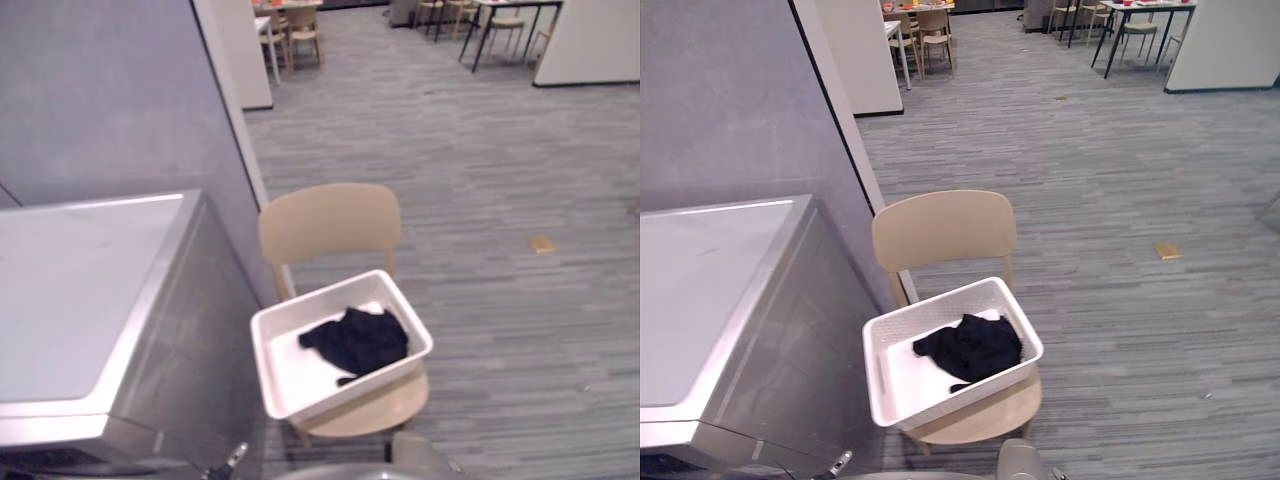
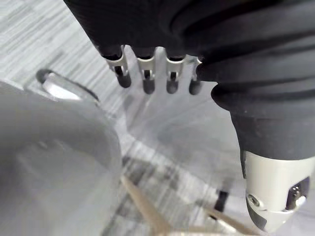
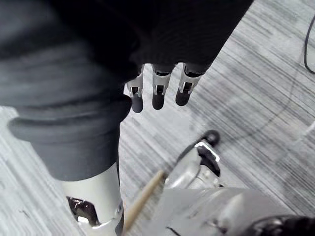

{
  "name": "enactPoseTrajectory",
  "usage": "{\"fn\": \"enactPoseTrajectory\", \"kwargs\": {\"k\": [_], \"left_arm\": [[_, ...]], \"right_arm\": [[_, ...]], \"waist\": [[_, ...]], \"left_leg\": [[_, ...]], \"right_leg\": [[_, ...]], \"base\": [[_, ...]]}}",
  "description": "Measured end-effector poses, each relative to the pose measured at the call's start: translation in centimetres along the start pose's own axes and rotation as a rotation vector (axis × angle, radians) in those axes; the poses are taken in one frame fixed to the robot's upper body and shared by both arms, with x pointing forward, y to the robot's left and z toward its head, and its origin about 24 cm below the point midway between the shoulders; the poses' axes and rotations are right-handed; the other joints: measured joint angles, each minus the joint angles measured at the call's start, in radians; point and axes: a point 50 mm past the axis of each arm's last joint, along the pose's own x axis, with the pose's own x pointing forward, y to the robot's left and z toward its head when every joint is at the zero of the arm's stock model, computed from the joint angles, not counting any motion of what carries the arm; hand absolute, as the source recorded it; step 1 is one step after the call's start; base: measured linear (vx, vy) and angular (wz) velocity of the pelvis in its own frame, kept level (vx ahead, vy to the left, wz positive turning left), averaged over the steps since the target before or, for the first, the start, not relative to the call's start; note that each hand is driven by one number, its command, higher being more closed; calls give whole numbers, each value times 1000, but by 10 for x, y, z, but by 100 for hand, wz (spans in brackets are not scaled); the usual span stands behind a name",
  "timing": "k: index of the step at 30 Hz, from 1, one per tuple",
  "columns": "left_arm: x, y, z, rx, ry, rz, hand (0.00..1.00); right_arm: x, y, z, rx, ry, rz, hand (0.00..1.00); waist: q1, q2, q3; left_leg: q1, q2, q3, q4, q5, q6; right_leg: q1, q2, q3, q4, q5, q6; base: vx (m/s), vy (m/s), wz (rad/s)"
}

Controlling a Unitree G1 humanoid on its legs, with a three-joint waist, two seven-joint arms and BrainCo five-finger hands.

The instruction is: Pick up the laundry basket with both hands and put the clothes into the washing machine.

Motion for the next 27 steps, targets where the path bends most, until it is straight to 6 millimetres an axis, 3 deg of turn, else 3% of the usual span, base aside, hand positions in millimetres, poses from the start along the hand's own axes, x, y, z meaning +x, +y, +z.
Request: {"fn": "enactPoseTrajectory", "kwargs": {"k": [1,2,3,4,5,6,7,10,12,17,21,23,27], "left_arm": [[0,-3,1,-10,-5,-9,0],[0,-6,2,1,-8,-18,0],[0,-7,2,29,-10,-26,0],[-1,-8,2,38,-12,-30,0],[-1,-10,2,63,-16,-42,0],[-1,-10,1,69,-8,-42,0],[-1,-9,0,70,-2,-40,0],[-2,-14,-5,74,15,-49,0],[-3,-18,-6,107,8,-61,0],[-3,-25,2,215,-39,-92,0],[-3,-28,6,265,-58,-113,0],[-3,-32,12,326,-83,-147,0],[-3,-53,37,430,-175,-215,0]], "right_arm": [[1,1,6,26,-14,-4,0],[3,1,12,38,-28,-8,0],[4,2,20,51,-49,-8,0],[5,5,25,55,-65,-1,0],[4,14,39,67,-117,27,0],[1,20,53,85,-182,58,0],[-3,24,60,89,-223,79,0],[-25,35,91,85,-420,165,0],[-55,45,122,68,-629,238,0],[-112,62,174,-40,-998,334,0],[-133,81,203,-256,-1165,384,0],[-145,103,215,-435,-1242,462,0],[-163,163,239,-743,-1336,602,0]], "waist": [[1,-3,3],[-4,-2,4],[-6,1,6],[-6,1,6],[-3,3,5],[-6,5,5],[-8,9,5],[-11,29,3],[-11,45,0],[-10,39,-1],[-8,39,2],[-7,45,7],[14,32,89]], "left_leg": [[-24,16,59,35,-48,-16],[-31,-1,88,54,-100,-51],[-44,-48,89,75,-161,-94],[-49,-83,87,82,-188,-110],[-48,-172,87,67,-262,-136],[-30,-216,98,14,-301,-133],[-17,-226,105,-29,-310,-121],[43,-233,133,-197,-316,-99],[49,-238,133,-243,-318,-96],[19,-265,126,-287,-308,-81],[-26,-271,122,-316,-289,-73],[-65,-285,119,-330,-268,-68],[-154,-298,82,-324,-241,-60]], "right_leg": [[40,8,-43,-45,18,-34],[63,19,-62,-80,30,-52],[89,31,-85,-122,43,-66],[97,36,-94,-140,51,-70],[101,55,-101,-185,69,-79],[99,72,-101,-218,85,-84],[99,81,-100,-229,88,-80],[93,98,-105,-236,109,-82],[84,95,-114,-237,112,-79],[54,81,-122,-268,145,-74],[21,79,-116,-324,189,-68],[-4,79,-114,-365,232,-77],[-38,70,-139,-443,303,-87]], "base": [[10,-366,64],[-25,-304,52],[-44,-201,35],[-73,-233,21],[-51,-178,10],[-39,-160,8],[-2,-87,5],[-1,-48,13],[-40,47,11],[-38,62,6],[-11,55,-4],[1,55,-1],[-33,28,19]]}}
